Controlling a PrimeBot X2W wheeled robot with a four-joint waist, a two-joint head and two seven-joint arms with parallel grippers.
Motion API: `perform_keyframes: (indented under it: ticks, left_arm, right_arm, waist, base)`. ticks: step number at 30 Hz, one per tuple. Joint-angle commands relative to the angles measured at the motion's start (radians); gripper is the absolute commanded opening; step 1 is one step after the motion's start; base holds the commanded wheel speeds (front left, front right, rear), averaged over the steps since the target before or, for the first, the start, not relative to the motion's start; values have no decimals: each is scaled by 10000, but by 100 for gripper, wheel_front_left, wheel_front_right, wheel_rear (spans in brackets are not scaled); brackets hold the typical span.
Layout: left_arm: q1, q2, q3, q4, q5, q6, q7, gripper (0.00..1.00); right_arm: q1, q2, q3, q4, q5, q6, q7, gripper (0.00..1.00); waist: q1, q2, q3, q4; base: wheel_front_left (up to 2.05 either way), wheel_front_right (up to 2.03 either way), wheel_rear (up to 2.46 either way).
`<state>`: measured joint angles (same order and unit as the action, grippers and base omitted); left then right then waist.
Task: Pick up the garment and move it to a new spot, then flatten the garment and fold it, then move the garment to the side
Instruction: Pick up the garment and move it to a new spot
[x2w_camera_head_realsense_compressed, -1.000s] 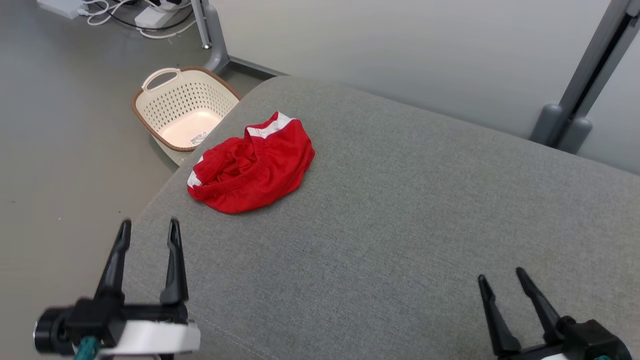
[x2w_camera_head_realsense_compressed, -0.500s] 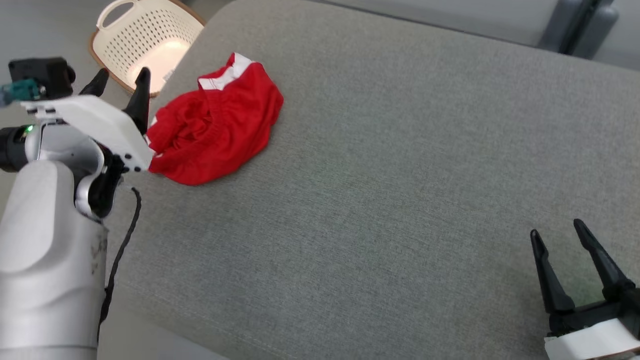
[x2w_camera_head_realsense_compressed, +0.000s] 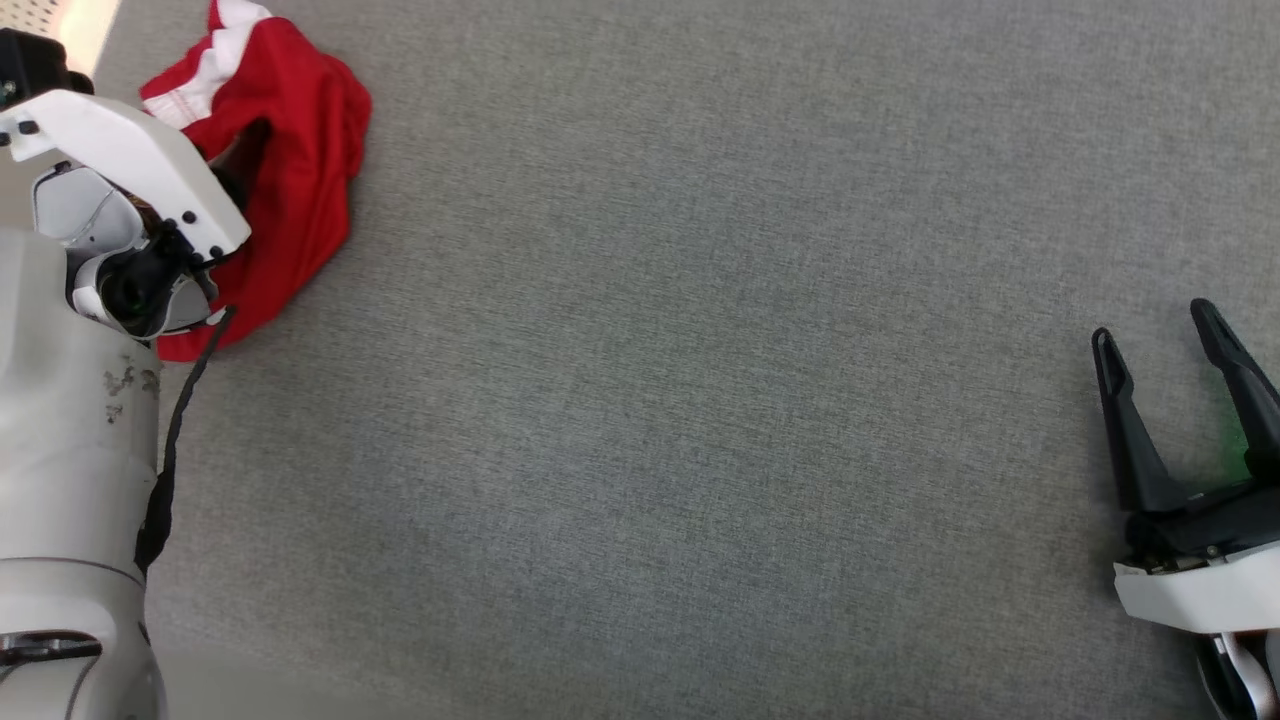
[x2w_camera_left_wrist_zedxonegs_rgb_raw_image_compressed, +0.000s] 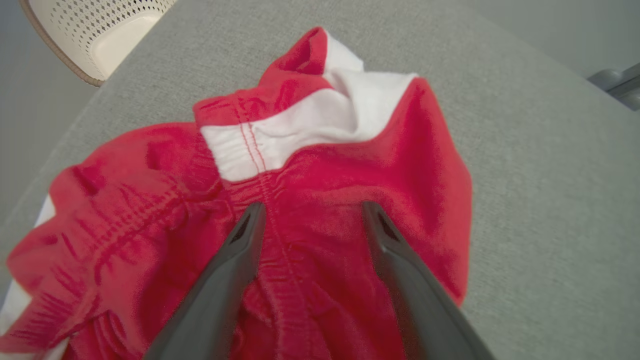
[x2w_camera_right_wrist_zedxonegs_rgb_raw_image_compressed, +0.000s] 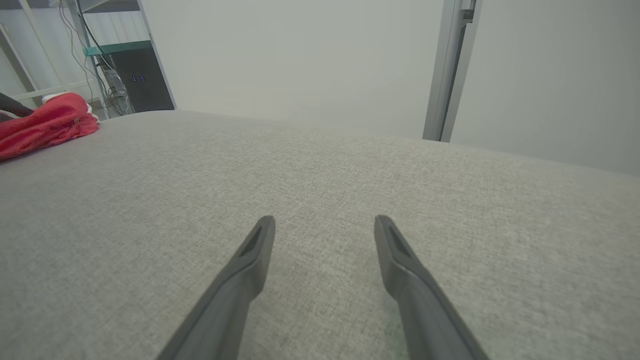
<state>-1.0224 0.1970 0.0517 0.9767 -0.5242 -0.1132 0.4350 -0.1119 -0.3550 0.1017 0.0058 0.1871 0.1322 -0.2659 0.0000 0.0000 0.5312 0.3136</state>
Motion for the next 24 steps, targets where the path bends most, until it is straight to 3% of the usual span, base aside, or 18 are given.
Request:
perform_keyframes:
  ticks: [1, 7, 8, 9, 17, 21, 24]
  left_arm:
    - [-183, 270, -98, 259, 216, 51, -112, 100]
    - [-203, 382, -165, 1449, 320, 384, -461, 100]
    - [-171, 349, -137, 1595, 264, 359, -604, 55]
    - [-144, 334, -125, 1698, 222, 311, -782, 0]
    - [73, 486, -113, 1558, 0, -94, -3393, 0]
    - [617, 422, -666, 870, -114, -172, -4607, 0]
    - [1331, 752, -1405, -137, -457, -157, -5200, 0]
  right_arm:
    - [-34, -118, -147, 251, -13, -32, 41, 100]
    - [-85, -107, -263, 368, -106, -44, 89, 100]
    - [-87, -101, -257, 406, -115, -46, 90, 100]
    - [-100, -73, -244, 443, -119, -47, 96, 100]
    - [-21, 271, 77, 496, -24, -30, 58, 100]
    - [12, 569, 308, 605, 78, -26, 23, 100]
    - [131, 823, 425, 737, 168, -27, 14, 100]
  waist:
    - [0, 0, 519, -411]
    - [0, 0, 825, -558]
    - [0, 0, 819, -568]
    - [0, 0, 789, -574]
    - [0, 0, -190, -641]
    - [0, 0, -1166, -795]
    - [0, 0, -2002, -1005]
  base:
    - [0, 0, 0]
    - [0, 0, 0]
    - [0, 0, 0]
    - [0, 0, 0]
    - [0, 0, 0]
    - [0, 0, 0]
    - [0, 0, 0]
